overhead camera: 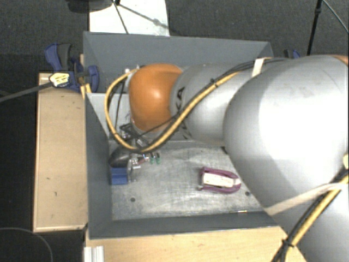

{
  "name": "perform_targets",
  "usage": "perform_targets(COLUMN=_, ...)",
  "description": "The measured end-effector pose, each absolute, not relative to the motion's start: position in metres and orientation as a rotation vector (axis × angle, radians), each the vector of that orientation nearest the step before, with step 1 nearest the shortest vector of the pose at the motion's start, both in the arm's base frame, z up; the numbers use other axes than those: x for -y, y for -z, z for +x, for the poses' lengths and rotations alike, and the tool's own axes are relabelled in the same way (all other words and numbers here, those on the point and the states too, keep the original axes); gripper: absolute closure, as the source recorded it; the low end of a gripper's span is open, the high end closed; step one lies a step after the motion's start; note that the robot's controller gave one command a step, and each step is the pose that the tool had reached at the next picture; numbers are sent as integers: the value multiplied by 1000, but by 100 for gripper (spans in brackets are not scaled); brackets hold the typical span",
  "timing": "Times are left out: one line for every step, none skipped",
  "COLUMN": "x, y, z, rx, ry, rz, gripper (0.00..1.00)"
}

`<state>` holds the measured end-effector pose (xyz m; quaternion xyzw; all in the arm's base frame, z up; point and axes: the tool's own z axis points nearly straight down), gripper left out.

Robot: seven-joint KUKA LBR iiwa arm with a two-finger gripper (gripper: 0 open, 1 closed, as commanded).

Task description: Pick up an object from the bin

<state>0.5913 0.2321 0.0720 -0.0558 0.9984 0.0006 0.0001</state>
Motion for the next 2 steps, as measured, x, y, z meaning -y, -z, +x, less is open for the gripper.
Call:
perform_targets(x=-231, y=-72, z=592, rx=-3136, ry=0, rz=-172, gripper=100)
perform_targets(x=-231, y=-95, z=593, rx=-3133, ry=-3, rz=-166, gripper=100)
